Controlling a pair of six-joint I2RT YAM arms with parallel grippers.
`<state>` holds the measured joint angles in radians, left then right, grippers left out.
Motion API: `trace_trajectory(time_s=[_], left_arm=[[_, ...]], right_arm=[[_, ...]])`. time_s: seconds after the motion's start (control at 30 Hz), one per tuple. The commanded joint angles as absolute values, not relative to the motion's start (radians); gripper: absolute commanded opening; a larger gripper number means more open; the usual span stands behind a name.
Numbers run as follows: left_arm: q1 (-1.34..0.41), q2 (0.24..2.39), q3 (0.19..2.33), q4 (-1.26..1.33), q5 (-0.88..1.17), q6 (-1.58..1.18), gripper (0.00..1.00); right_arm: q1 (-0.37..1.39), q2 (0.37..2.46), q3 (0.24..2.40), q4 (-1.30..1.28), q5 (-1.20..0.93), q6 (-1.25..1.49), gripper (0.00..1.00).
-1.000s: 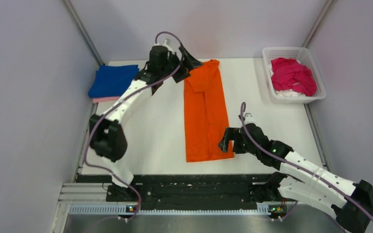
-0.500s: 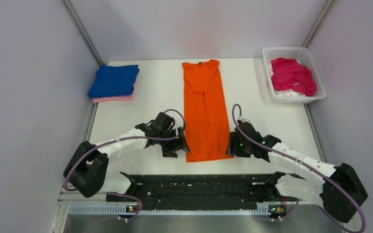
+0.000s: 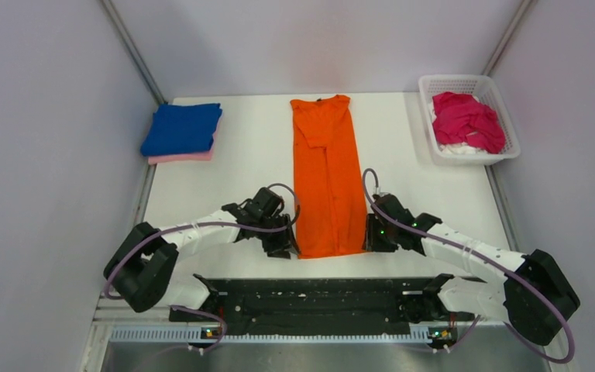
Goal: Fold and stack the t-shirts
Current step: Grab the bottom of the folded rectangular tshirt with both arms
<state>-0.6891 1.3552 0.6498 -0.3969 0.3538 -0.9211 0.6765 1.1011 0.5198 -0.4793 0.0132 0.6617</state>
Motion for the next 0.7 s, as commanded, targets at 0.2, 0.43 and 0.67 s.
trace_trajectory(time_s=[0.2,0.43,0.67], left_arm=[[-0.753,1.466,0.672,-0.320,0.380,-0.944,0.30],[-0.757,1.475,0.692,-0.335,0.328,-0.943,0.29],[-0.755,1.525,0.734,-0.328,0.287,-0.923,0.28]], right_arm=[[0.668,1.122,0.511,-0.432,-0.026,0.633,0.31],[0.667,1.110,0.490,-0.429,-0.038,0.638,0.30],[0.667,1.108,0.478,-0.426,-0.036,0.647,0.30]])
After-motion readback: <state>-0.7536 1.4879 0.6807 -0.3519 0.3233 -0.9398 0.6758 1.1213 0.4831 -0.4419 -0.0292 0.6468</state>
